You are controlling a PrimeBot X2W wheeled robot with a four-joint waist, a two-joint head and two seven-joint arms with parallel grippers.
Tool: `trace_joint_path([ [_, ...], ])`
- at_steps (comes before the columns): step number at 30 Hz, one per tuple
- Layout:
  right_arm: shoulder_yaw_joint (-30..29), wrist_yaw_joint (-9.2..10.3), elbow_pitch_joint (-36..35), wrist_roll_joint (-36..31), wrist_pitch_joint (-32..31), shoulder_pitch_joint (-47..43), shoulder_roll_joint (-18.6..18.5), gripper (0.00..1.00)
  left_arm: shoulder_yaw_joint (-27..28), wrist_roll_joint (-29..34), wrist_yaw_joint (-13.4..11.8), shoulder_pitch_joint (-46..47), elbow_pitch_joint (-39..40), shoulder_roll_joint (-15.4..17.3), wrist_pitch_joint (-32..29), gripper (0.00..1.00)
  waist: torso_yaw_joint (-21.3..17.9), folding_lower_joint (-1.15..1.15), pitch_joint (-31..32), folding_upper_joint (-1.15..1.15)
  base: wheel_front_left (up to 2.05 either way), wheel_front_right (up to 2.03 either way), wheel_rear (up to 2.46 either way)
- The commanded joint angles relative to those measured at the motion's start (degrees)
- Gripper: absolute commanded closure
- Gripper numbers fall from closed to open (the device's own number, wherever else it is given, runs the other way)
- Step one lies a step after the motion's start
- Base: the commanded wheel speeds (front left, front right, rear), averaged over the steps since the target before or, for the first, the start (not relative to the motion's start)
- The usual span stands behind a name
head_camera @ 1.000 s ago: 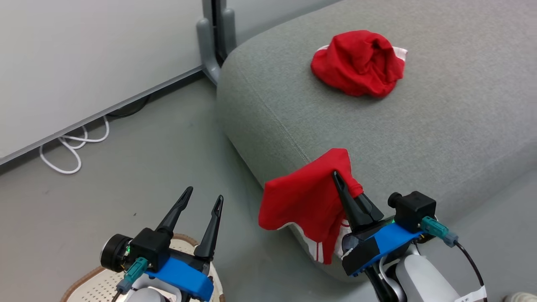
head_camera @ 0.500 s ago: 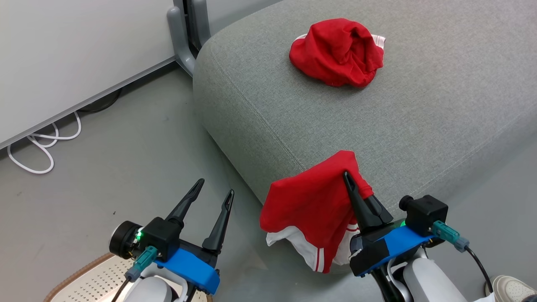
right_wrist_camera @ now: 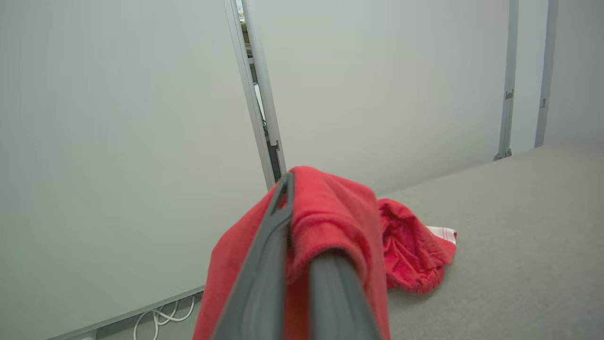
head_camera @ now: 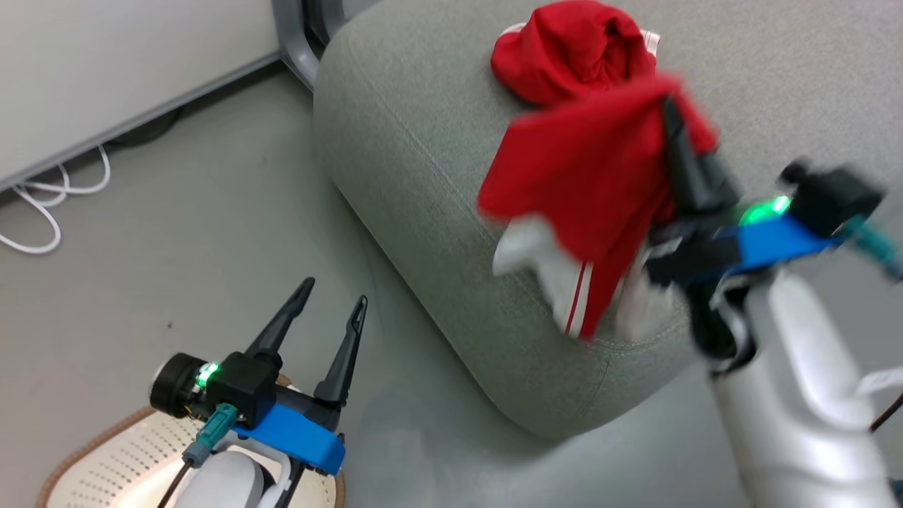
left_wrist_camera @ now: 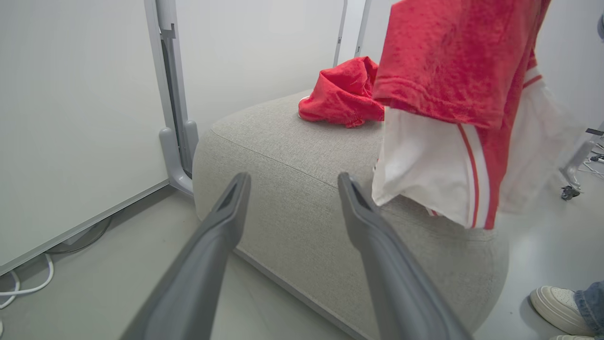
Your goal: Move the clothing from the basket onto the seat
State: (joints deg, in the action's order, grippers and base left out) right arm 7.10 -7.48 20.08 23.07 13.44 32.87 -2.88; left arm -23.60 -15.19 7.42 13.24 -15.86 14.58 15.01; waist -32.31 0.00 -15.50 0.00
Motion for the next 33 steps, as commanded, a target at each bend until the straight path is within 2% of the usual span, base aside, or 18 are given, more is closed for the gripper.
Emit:
trace_joint_path([
  [1, -1.8, -0.03, -0.5, -0.1, -0.6, 3.3, 0.0, 1.0, -0.1, 0.7, 0.1, 1.5, 0.7, 0.8, 0.3, 0.0, 0.0, 0.0, -3.1, 0.0, 0.0, 0.0, 0.0],
  [3, -4.9, -0.03, -0.3, -0.5, -1.6, 7.4, -0.2, 1.0, -0.7, 1.3, 0.1, 2.7, 1.6, 1.7, 0.3, 0.0, 0.6, 0.0, -6.0, 0.0, 0.0, 0.0, 0.0],
  [12, -17.2, -0.04, 1.9, 2.8, -2.7, 21.4, -6.7, 1.0, -3.9, 3.0, 0.1, 11.0, 6.1, 5.9, -1.3, 0.0, 4.0, 0.0, -19.2, 0.0, 0.0, 0.0, 0.0],
  [18, -23.7, -0.03, 8.9, 2.0, -0.8, 28.6, -10.6, 1.0, -6.3, 3.7, 0.1, 16.6, 9.9, 8.4, -3.6, 0.0, 6.3, 0.0, -26.9, 0.0, 0.0, 0.0, 0.0],
  [27, -28.0, -0.03, 23.9, -2.9, 0.9, 32.0, -13.1, 1.0, -7.2, 3.3, -0.2, 17.8, 11.5, 9.6, -4.0, 0.0, 9.4, 0.0, -30.9, 0.0, 0.0, 0.0, 0.0],
  [33, -28.7, -0.03, 29.2, -5.1, 1.5, 33.1, -13.4, 1.0, -7.5, 3.4, -0.6, 18.5, 11.0, 9.2, -3.1, 0.0, 10.6, 0.0, -30.8, 0.0, 0.0, 0.0, 0.0],
])
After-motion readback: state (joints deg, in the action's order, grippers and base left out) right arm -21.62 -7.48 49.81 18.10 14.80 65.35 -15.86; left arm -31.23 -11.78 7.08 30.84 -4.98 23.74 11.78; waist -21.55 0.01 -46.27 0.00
